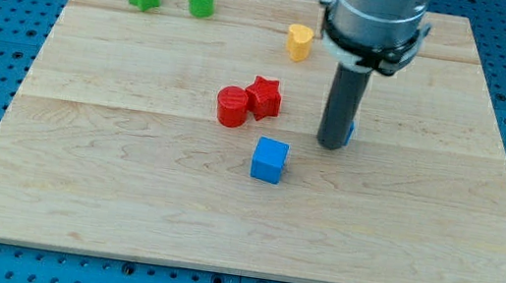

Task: Slide the blue triangle closer to the yellow hexagon

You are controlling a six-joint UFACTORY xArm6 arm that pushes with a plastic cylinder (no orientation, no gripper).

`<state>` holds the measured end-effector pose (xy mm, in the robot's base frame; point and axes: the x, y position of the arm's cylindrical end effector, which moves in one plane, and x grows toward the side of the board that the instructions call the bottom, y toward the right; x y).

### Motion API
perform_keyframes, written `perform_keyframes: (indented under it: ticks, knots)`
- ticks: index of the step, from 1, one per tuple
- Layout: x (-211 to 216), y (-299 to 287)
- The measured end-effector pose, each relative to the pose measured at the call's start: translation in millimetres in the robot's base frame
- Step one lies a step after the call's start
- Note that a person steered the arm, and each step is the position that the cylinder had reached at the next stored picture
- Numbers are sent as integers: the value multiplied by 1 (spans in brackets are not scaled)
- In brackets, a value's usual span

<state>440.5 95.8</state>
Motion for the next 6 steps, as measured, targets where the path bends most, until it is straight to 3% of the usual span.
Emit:
perform_keyframes:
  ticks: [2, 3, 4, 6]
  knots:
    - [-70, 64]
    - [-77, 70]
    - [-24, 34]
    - [-84, 28]
